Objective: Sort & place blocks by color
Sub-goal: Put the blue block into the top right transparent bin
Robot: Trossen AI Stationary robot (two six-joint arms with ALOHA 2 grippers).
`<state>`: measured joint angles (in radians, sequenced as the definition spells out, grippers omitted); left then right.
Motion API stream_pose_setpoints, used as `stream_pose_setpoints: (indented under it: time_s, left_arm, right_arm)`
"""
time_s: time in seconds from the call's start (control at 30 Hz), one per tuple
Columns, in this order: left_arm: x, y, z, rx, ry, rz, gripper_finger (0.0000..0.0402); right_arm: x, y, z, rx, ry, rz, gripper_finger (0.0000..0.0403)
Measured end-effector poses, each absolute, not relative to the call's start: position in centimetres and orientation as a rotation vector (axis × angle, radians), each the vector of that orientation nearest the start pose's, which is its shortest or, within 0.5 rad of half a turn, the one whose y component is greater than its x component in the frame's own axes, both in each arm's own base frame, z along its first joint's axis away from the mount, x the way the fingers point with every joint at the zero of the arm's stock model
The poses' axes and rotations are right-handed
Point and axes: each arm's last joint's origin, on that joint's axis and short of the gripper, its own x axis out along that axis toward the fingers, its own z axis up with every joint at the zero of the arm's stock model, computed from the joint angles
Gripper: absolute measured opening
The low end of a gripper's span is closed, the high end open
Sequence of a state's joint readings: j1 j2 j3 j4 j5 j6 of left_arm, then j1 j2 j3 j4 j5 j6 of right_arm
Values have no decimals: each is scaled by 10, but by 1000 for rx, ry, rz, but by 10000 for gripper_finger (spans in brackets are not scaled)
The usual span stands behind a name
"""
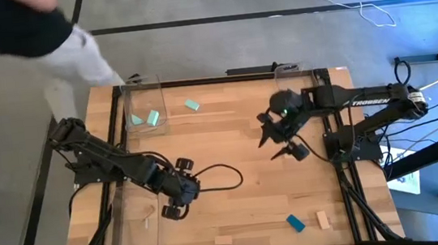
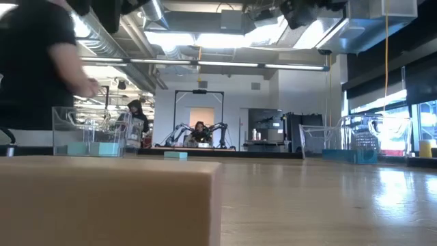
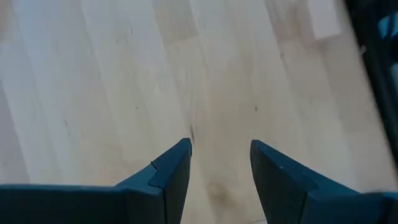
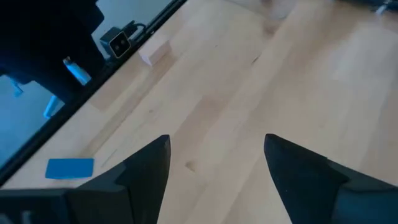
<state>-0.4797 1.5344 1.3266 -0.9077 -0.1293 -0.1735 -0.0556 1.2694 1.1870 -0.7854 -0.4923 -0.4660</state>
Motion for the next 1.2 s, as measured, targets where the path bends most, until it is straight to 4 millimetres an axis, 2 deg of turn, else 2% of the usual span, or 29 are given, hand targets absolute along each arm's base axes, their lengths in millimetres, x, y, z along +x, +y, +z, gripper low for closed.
stream_pose_setpoints:
  time_s: [0.2,0.4,0.57,0.77,0.97,1.2]
  left_arm:
    - [274,-136,288,238,1079,-224,158]
    - [273,-138,289,239,1076,-222,158]
    - [272,-139,288,262,1076,-243,158]
    - [269,-137,292,278,1074,-232,158]
    - [268,-136,290,336,1085,-257,158]
    - [267,-136,290,390,1082,-291,158]
  right_arm:
    - [249,38,323,-124,801,570,259]
    - [240,72,321,113,928,479,259]
    - [225,101,316,235,1075,440,259]
    - [211,129,304,495,1286,251,259]
    - [209,161,283,637,1438,89,259]
    - [220,190,249,858,1604,-156,259]
